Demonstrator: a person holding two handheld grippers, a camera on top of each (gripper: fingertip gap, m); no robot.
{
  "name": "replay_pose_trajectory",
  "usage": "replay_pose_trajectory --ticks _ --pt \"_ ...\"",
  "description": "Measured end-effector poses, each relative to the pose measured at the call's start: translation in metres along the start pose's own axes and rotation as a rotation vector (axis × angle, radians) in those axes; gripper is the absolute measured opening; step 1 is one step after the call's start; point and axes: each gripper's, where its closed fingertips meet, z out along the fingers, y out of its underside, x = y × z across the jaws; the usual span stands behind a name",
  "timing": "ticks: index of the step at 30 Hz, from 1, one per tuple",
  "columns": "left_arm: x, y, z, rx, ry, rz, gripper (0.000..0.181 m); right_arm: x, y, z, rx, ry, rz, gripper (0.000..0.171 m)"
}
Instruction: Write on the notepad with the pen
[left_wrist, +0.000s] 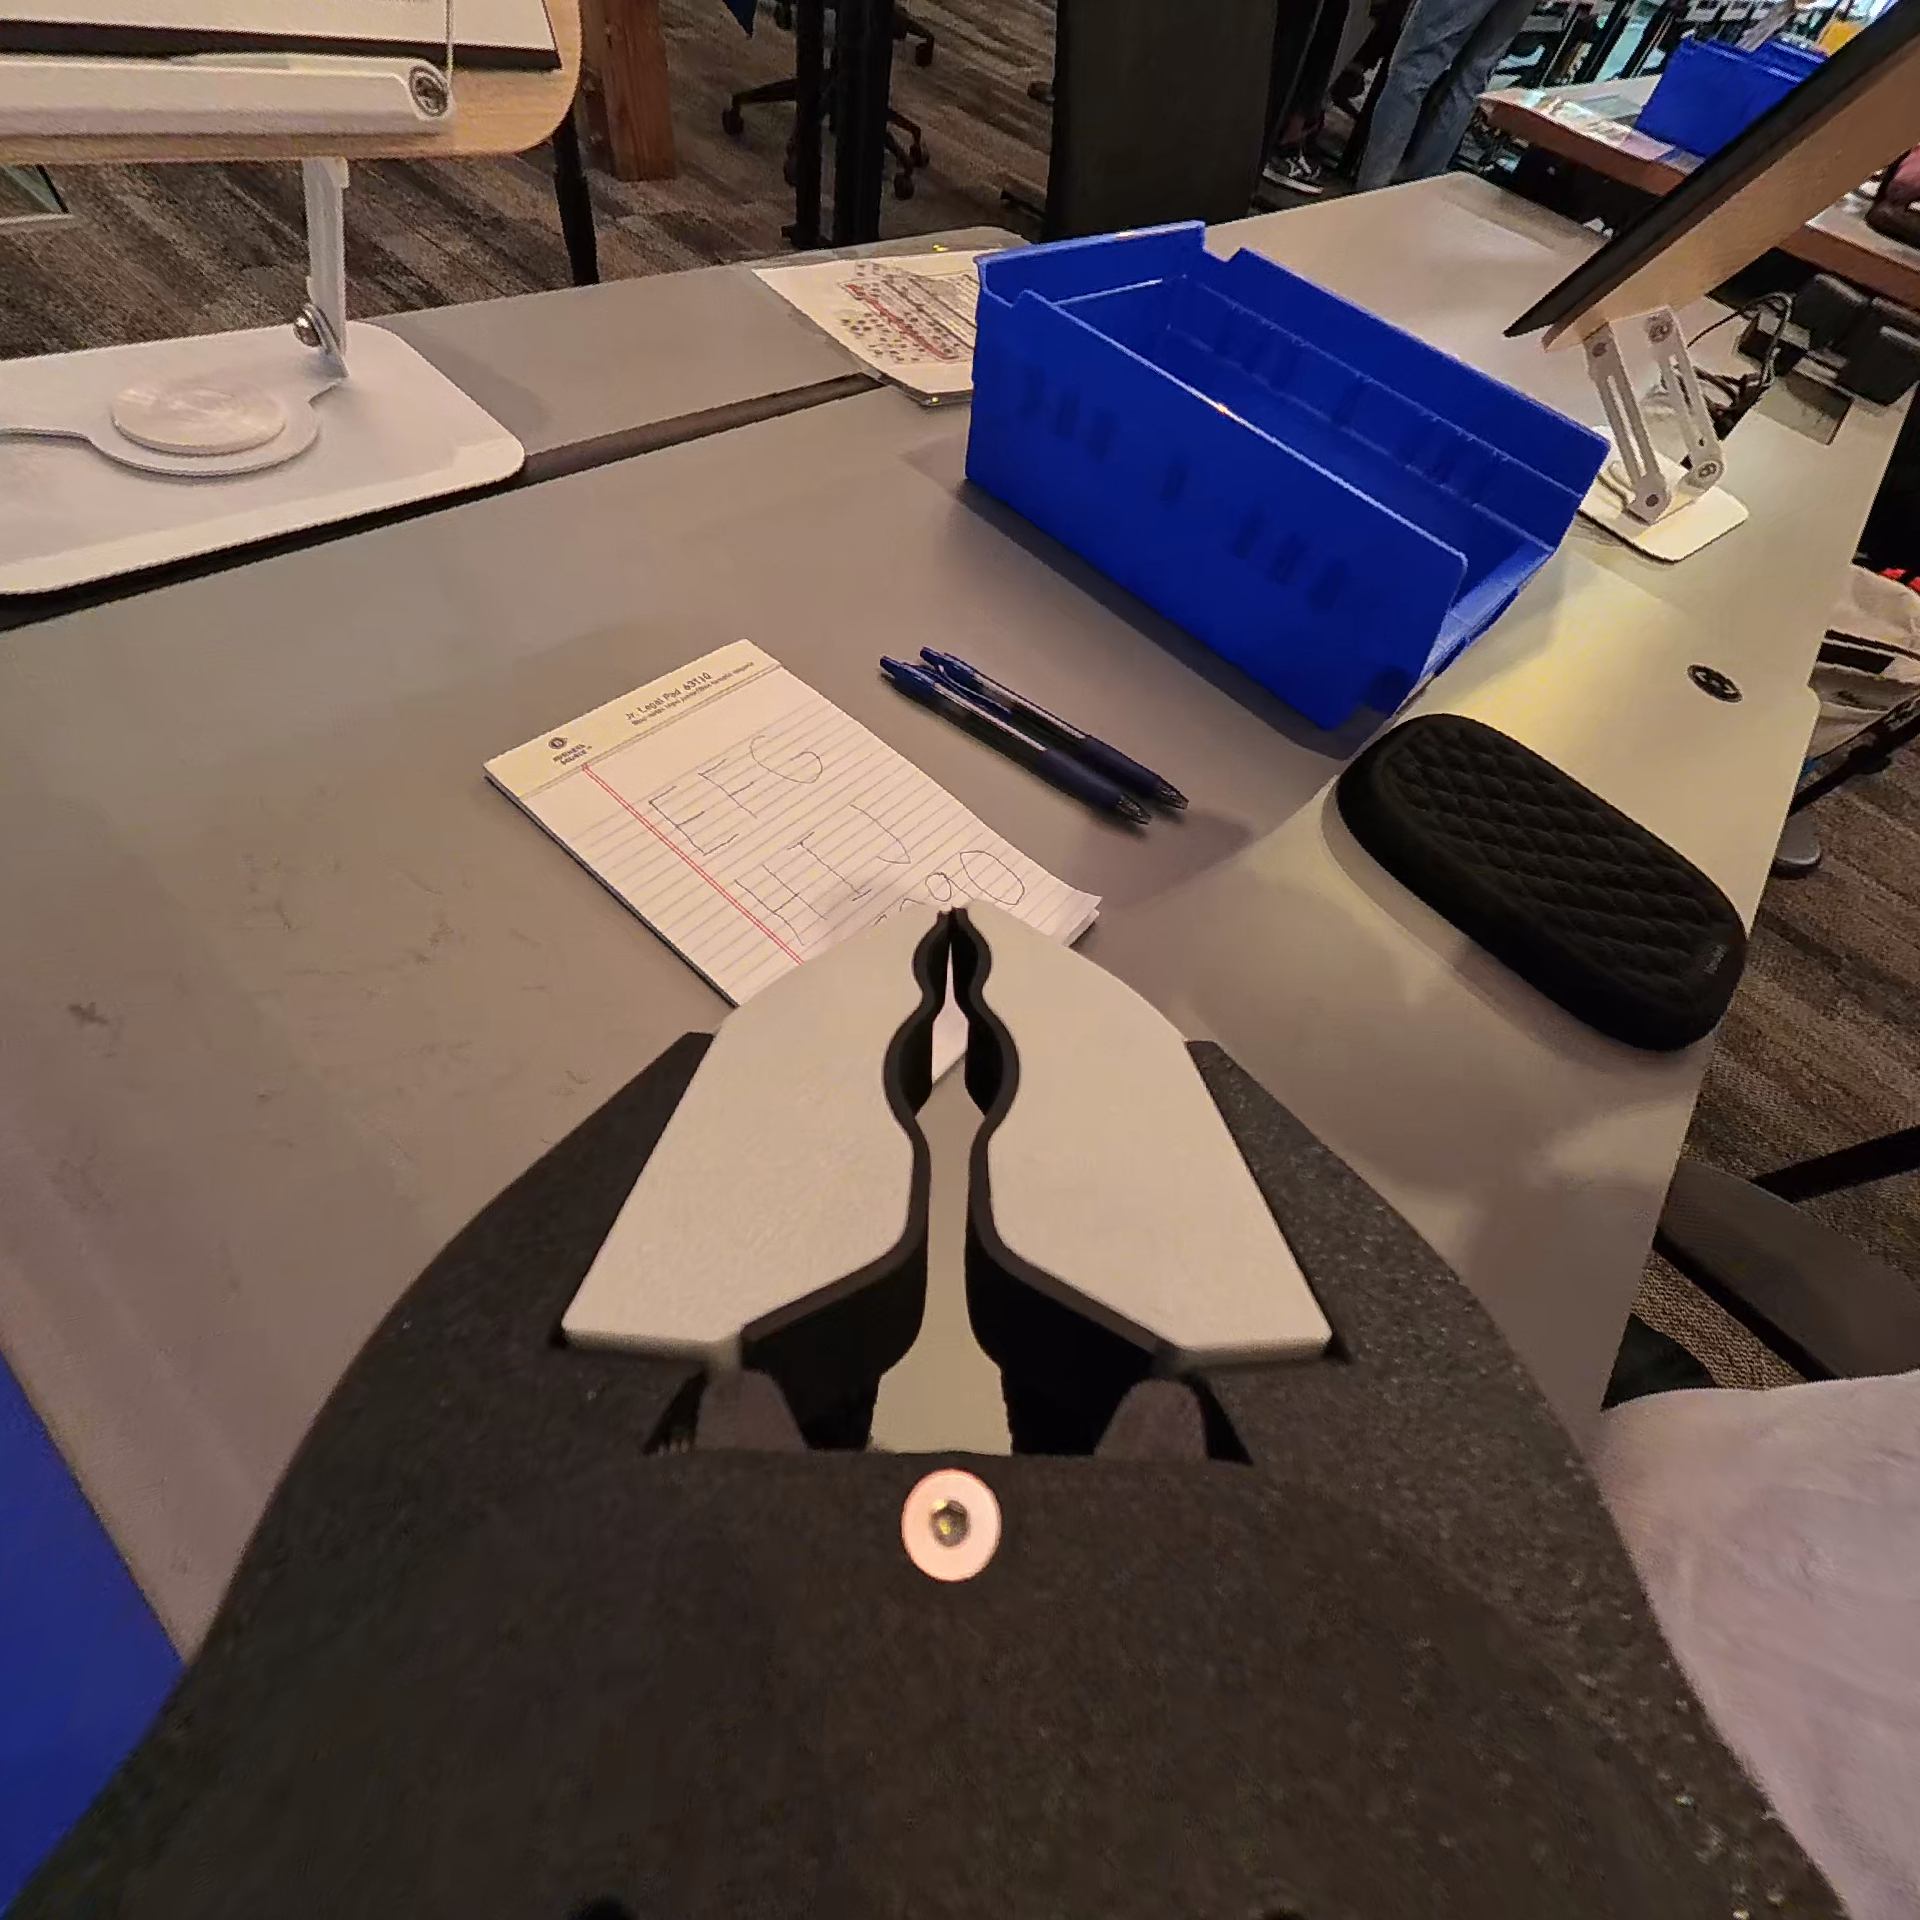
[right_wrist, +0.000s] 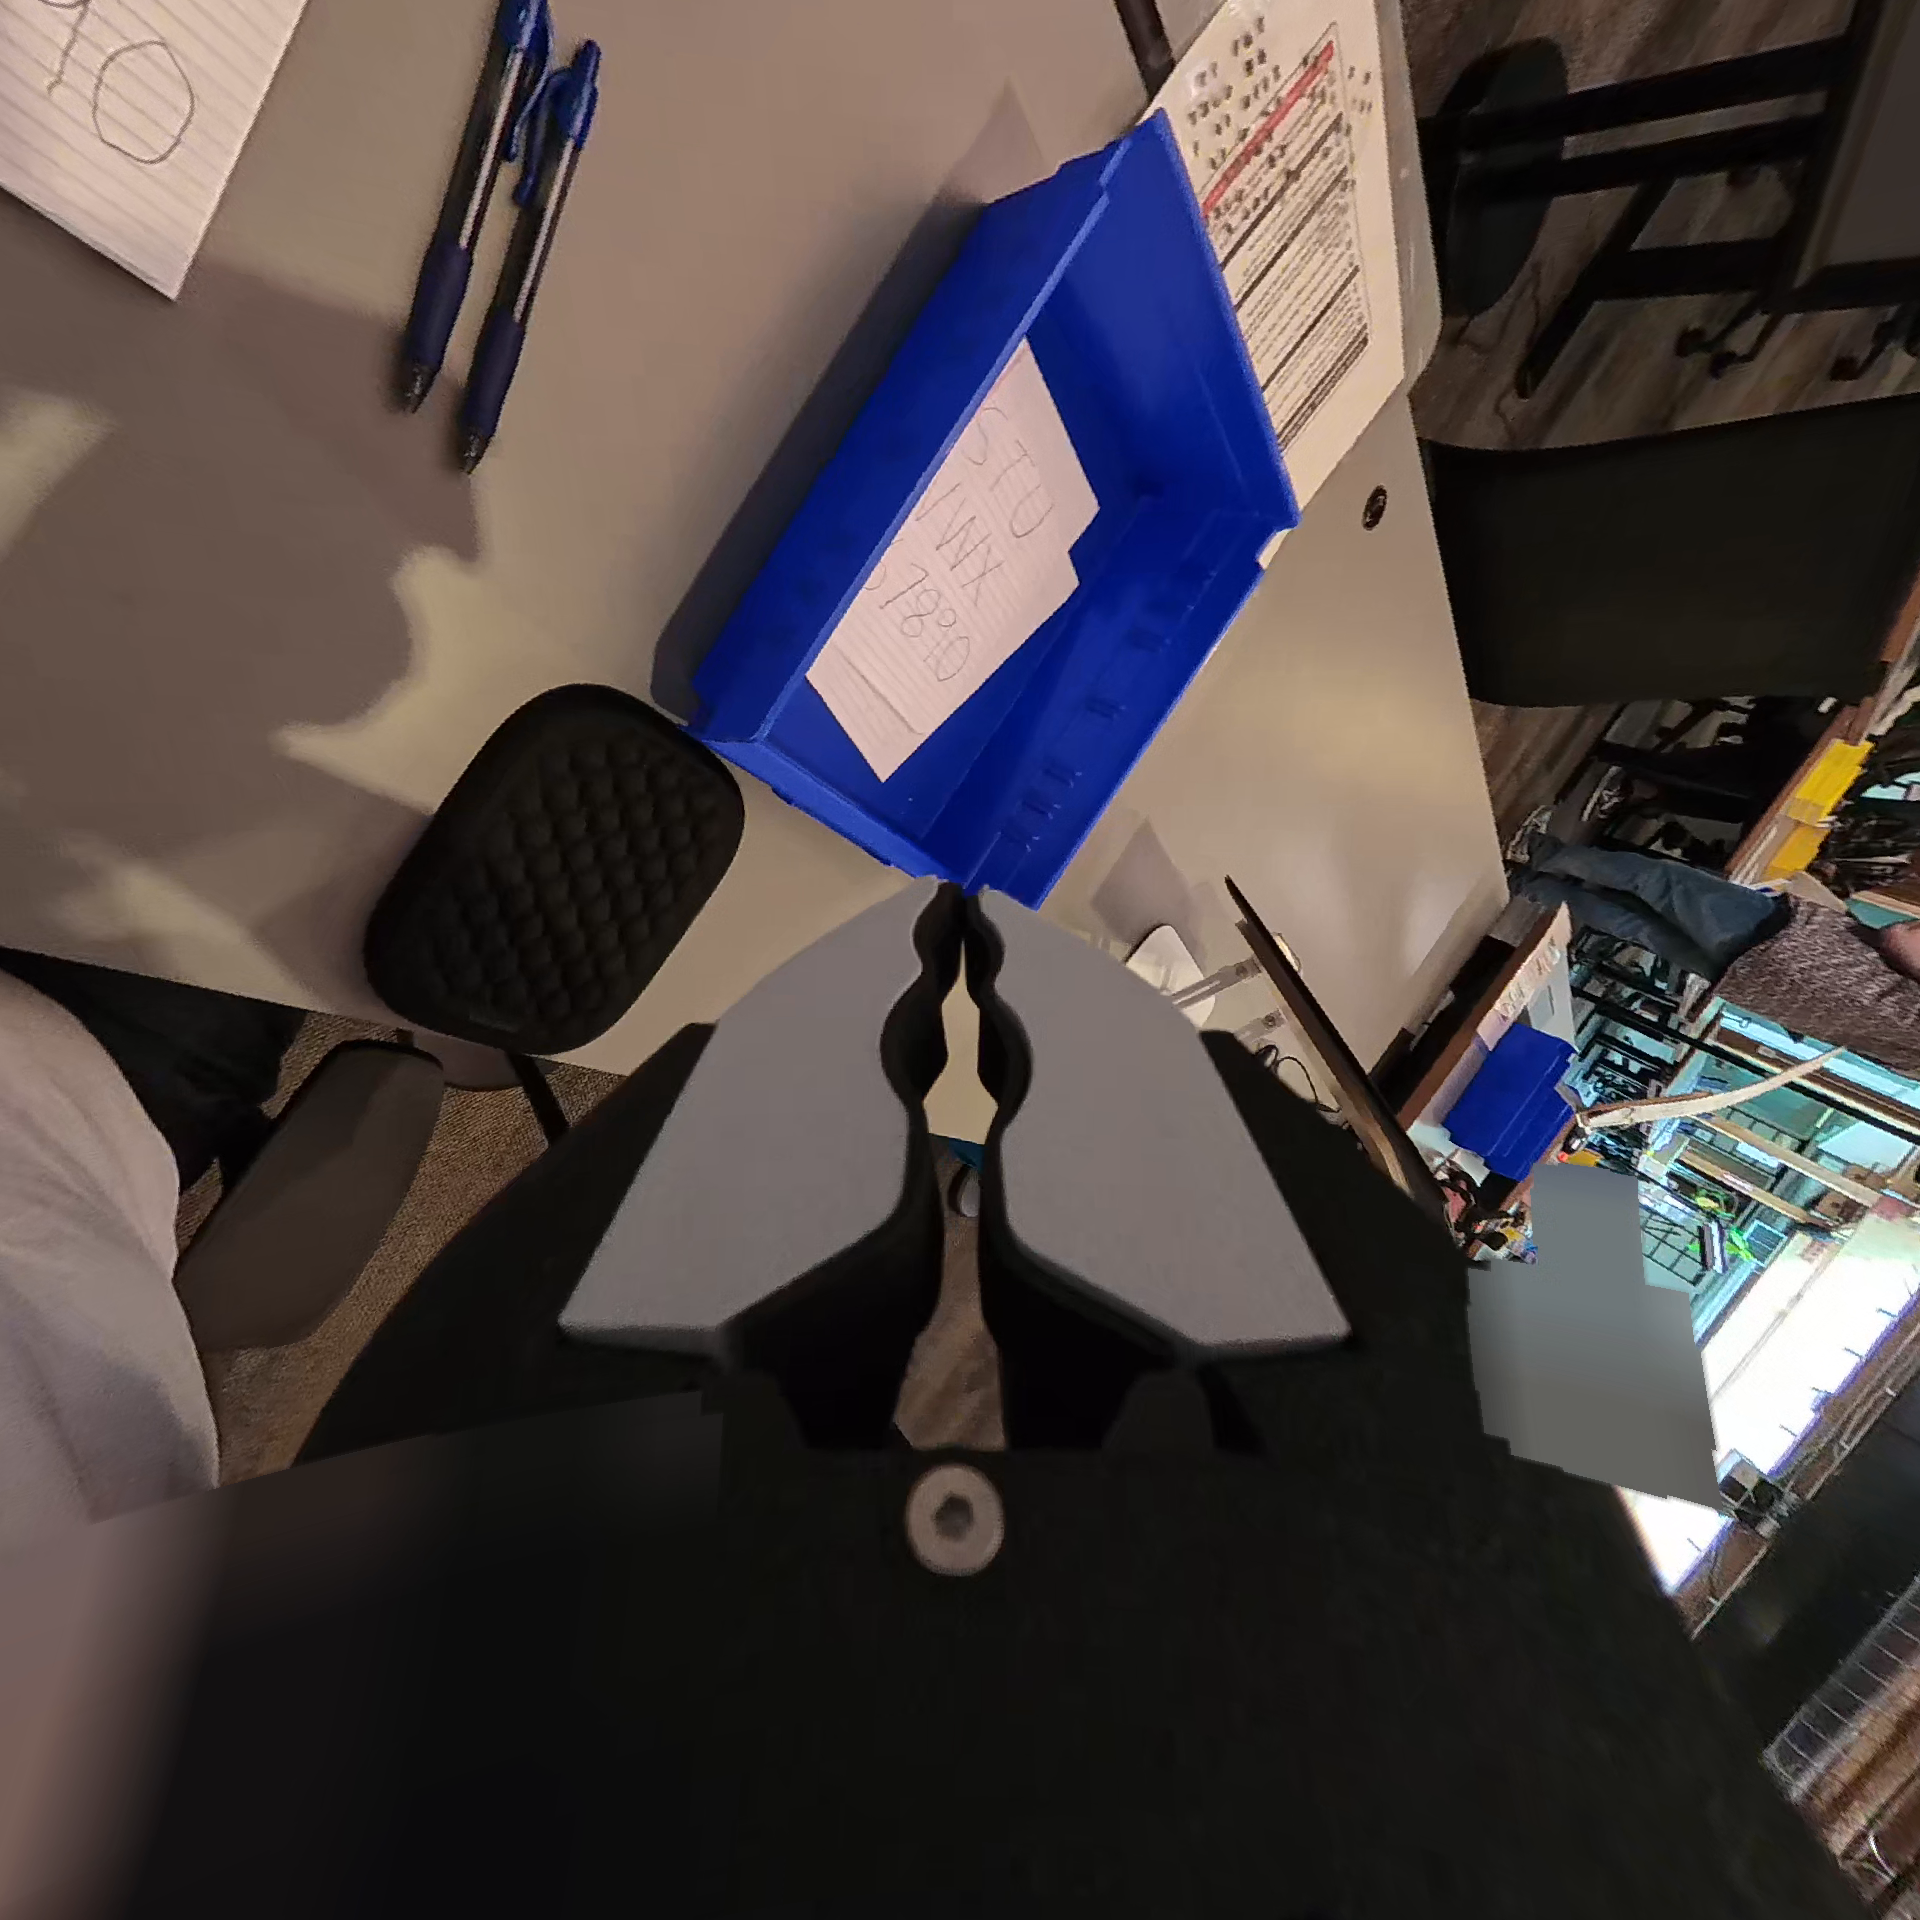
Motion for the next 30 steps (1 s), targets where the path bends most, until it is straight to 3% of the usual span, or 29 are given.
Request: replay_pose_trajectory --ticks 20,25,30 --pt "-0.003 0.001 -0.004 0.026 -0.008 -0.025 0.000 -0.004 -0.011 0.021 -0.005 -0.096 0.014 0.000" --pt "-0.002 0.003 -0.001 0.008 -0.032 0.018 0.000 -0.001 -0.037 0.048 0.259 -0.257 0.078 0.000" --pt "0.004 0.010 0.008 -0.052 -0.037 0.100 0.004 -0.029 -0.074 0.081 0.615 -0.503 0.058 0.000"
